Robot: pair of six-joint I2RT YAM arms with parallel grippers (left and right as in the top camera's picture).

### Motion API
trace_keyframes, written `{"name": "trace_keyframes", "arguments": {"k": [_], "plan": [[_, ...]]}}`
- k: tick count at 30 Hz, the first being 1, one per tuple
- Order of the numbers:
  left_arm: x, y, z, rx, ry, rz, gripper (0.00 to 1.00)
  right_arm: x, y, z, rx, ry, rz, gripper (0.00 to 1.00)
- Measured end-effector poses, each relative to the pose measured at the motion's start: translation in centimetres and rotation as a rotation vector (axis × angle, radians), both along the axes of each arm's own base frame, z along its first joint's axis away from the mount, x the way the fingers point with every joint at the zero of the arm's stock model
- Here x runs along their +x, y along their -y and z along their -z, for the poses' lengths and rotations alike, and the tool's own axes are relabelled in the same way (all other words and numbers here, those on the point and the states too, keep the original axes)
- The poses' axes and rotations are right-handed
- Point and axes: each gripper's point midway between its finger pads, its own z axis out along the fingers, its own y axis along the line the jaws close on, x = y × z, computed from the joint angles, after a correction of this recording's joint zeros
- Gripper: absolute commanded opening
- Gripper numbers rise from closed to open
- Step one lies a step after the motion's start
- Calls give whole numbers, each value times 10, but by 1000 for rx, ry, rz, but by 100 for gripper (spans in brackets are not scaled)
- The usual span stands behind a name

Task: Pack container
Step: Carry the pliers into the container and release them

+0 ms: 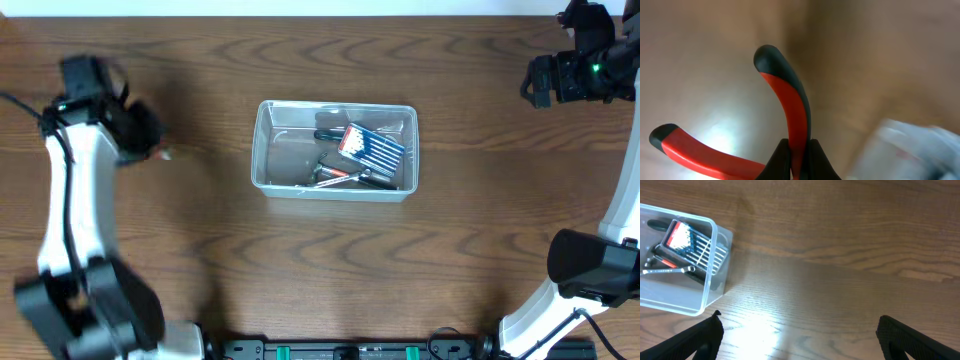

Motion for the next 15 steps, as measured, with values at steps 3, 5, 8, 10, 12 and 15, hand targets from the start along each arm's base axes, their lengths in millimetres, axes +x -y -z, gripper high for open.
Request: {"name": "trace_keyframes", "arguments": {"k": [3, 5, 8, 10, 12, 15], "plan": [[4, 53, -54, 33, 151, 152, 6, 0, 0, 0, 1, 0, 4, 99], [2, 87, -73, 34, 210, 227, 6, 0, 0, 0, 2, -1, 6, 99], [3, 128, -83, 31, 255, 287, 5, 0, 0, 0, 3, -1, 6, 99], [5, 151, -80, 23, 257, 304, 6, 0, 0, 0, 2, -1, 7, 99], [9, 174, -72, 7, 250, 322, 6, 0, 0, 0, 3, -2, 6, 99], [17, 209, -52, -7, 229, 359, 6, 0, 0, 0, 3, -3, 7, 99]]}}
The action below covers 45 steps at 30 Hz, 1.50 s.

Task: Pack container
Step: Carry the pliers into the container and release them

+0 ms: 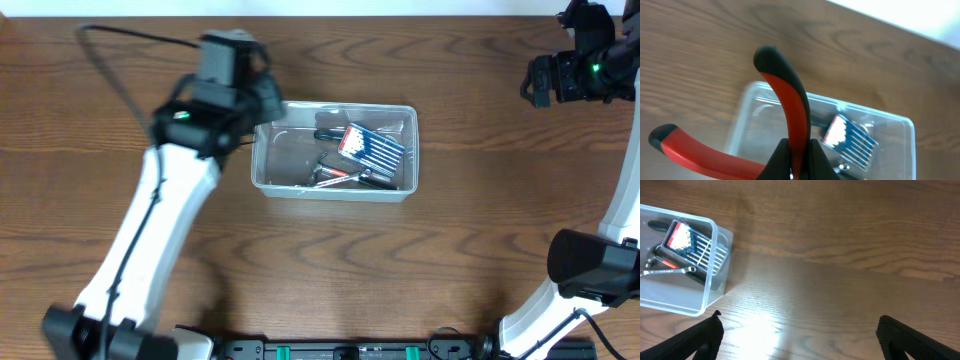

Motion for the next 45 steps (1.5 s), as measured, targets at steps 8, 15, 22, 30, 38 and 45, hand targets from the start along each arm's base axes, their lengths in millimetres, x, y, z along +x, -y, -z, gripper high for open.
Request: {"name": "trace_keyframes", "arguments": {"k": [8, 15, 22, 30, 38, 45], "plan": [[9, 31, 84, -6, -196, -75, 6, 0, -1, 0, 8, 0, -3, 99], [10, 32, 138, -29, -332, -207, 6, 0, -4, 0, 20, 2, -7, 99], [6, 34, 172, -20, -409, -260, 6, 0, -4, -1, 24, 3, -9, 99], [0, 36, 210, 28, -474, -272, 6, 0, -4, 0, 25, 2, -9, 99], [0, 36, 210, 33, -469, -277, 68, -1, -5, 0, 26, -1, -9, 99], [1, 36, 210, 43, -462, -254, 99, -1, -5, 0, 25, -1, -8, 99]]}}
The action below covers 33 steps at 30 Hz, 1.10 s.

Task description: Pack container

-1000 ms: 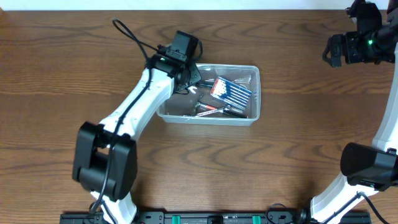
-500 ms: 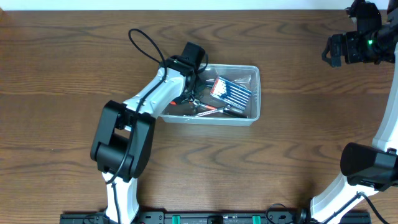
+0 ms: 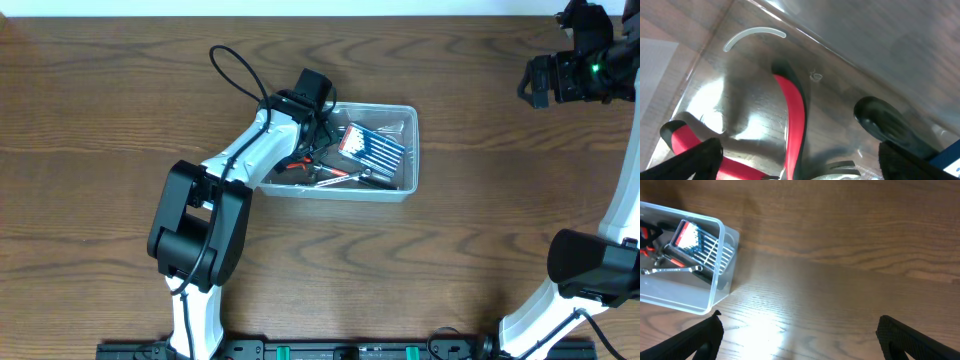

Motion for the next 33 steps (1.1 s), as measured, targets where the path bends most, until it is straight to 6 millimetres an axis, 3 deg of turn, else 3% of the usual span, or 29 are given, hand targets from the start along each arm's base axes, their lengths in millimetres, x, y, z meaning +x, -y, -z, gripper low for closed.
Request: {"name": "trace_keyframes", "arguments": {"k": [7, 10, 15, 18, 21, 26, 30, 33], "plan": [[1, 1, -12, 30, 29, 149, 99, 2, 0, -1, -2, 9, 0, 99], [-1, 1, -45, 54, 89, 292, 99, 4, 1, -2, -4, 18, 0, 99], [-27, -12, -136, 150, 219, 620, 98, 14, 0, -6, 1, 64, -6, 99], [-58, -36, -183, 235, 262, 804, 98, 31, -4, -15, 20, 146, -38, 99], [-74, -70, -219, 334, 320, 878, 98, 52, -15, -29, 31, 258, -104, 99], [-77, -138, -267, 515, 419, 773, 98, 69, -66, -44, 52, 366, -301, 99], [-87, -175, -291, 591, 449, 672, 98, 81, -105, -53, 11, 426, -359, 99], [-99, -185, -296, 605, 442, 650, 98, 80, -111, -48, -20, 392, -270, 99]]}}
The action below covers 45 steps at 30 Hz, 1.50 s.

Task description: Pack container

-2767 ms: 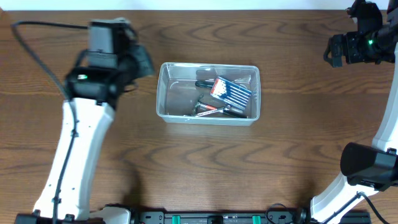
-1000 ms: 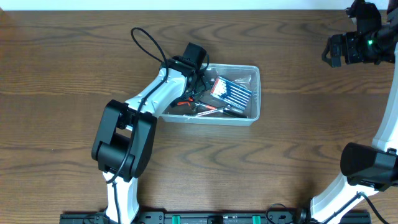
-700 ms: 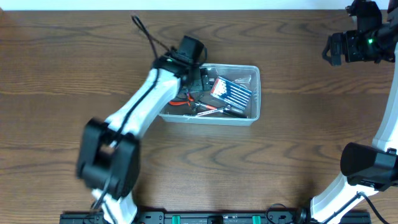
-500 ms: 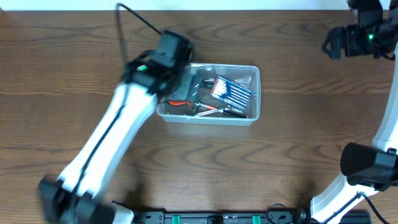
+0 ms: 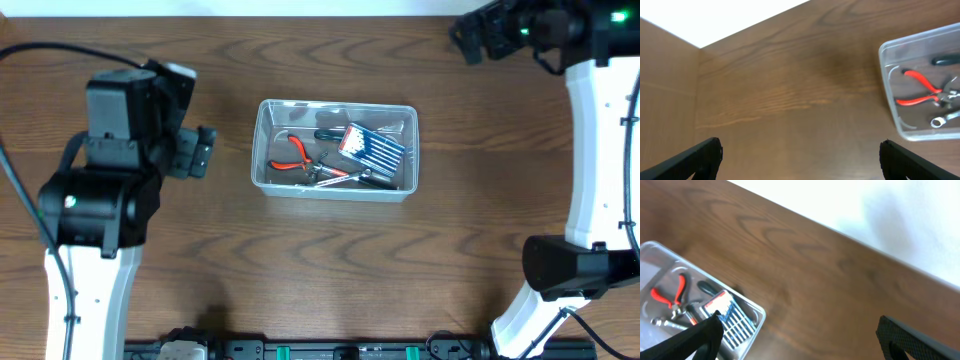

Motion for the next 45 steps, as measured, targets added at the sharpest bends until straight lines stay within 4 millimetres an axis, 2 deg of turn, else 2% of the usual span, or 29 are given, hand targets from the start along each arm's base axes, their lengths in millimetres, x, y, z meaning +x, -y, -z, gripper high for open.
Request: {"name": "trace_keyframes", "arguments": {"k": [4, 7, 10, 12, 15, 20, 22, 23, 25, 29, 33, 36, 39, 45], "plan": [[-14, -4, -9, -5, 24, -15, 98, -18, 17, 16, -26, -115, 159, 99], [-32, -6, -23, -24, 77, -25, 98, -46, 30, 23, -51, -211, 229, 99], [-58, -3, -30, -58, 131, -8, 98, -78, 37, 17, -68, -270, 263, 99], [-75, -1, -28, -74, 157, 4, 98, -99, 39, 5, -68, -267, 274, 99], [-95, 1, -18, -110, 203, 12, 98, -120, 41, -21, -48, -199, 294, 99], [-114, 5, 19, -152, 237, 26, 98, -168, 35, -59, -5, -58, 292, 99], [-120, 6, 31, -160, 252, 31, 98, -189, 29, -65, 14, -3, 276, 99], [-125, 6, 39, -164, 269, 34, 98, -203, 28, -64, 19, 26, 270, 99], [-132, 6, 44, -168, 298, 38, 98, -217, 27, -59, 29, 67, 263, 99], [-152, 5, 49, -178, 370, 49, 98, -243, 30, -21, 36, 104, 263, 99], [-170, 5, 56, -189, 406, 58, 98, -265, 38, 44, 8, 67, 282, 99], [-178, 4, 62, -192, 404, 56, 98, -275, 44, 78, -23, 38, 302, 99], [-179, 4, 64, -195, 394, 52, 98, -285, 49, 100, -48, -4, 311, 99], [-182, 4, 71, -198, 363, 46, 98, -296, 52, 127, -83, -92, 313, 99]]}}
